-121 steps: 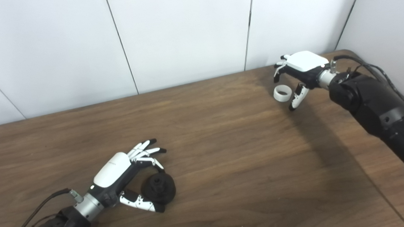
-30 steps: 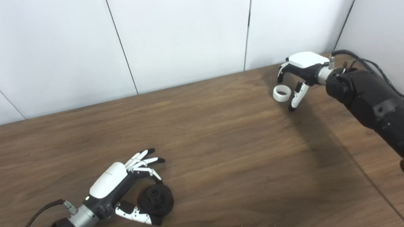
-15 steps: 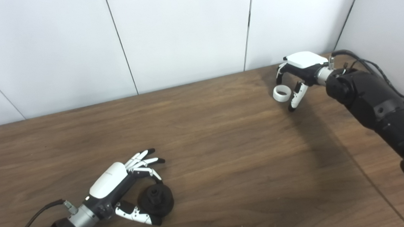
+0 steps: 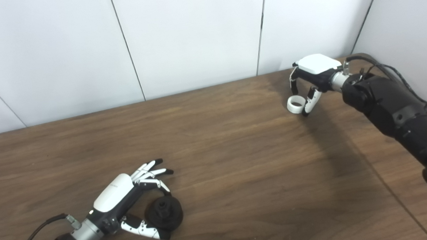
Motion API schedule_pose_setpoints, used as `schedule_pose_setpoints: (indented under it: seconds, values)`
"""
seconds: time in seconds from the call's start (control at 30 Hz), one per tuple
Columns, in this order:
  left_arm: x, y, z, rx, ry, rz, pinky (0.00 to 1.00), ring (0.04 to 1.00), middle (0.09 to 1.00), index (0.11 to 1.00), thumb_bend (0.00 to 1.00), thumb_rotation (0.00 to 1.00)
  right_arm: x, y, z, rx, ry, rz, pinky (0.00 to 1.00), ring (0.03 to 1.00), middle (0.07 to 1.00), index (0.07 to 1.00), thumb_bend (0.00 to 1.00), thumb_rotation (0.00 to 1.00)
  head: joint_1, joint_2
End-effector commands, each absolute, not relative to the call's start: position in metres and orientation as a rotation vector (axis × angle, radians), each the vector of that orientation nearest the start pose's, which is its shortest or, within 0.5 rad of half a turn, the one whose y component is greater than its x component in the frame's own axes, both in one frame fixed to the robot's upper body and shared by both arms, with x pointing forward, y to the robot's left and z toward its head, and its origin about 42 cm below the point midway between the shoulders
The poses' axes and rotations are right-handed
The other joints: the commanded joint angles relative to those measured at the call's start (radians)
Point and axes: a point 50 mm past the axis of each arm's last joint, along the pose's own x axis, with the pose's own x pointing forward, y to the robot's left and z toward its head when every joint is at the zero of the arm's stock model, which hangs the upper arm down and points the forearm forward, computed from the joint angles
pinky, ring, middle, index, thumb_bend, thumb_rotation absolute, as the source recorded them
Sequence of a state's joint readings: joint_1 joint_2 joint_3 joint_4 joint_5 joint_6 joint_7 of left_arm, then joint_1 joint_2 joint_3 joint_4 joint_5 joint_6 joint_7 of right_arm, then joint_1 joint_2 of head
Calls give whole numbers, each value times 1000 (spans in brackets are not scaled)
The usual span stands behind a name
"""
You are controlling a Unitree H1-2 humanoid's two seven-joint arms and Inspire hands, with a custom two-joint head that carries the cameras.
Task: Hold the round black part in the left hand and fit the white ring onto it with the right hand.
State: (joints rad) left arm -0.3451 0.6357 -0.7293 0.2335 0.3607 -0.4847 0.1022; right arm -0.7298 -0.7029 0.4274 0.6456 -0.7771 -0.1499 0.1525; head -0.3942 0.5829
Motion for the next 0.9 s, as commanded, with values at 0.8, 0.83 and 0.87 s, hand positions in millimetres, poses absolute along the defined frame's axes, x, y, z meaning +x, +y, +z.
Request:
schedule_pose_setpoints:
  seconds: [0.8,0.83,0.87]
  values:
    - [317,278,90,1062,-326,-889,1000,1000,876,481,526,62,478,-384,233,-1604,-35,273,991,963,774,480,526,138,8,-4]
    - [317,278,89,1063,-325,-889,1000,1000,876,481,525,62,478,-383,233,-1603,-37,273,994,964,775,480,526,138,8,-4]
    - [317,278,89,1061,-324,-889,1000,1000,876,481,525,62,478,-381,234,-1602,-38,277,995,965,776,480,526,138,8,-5]
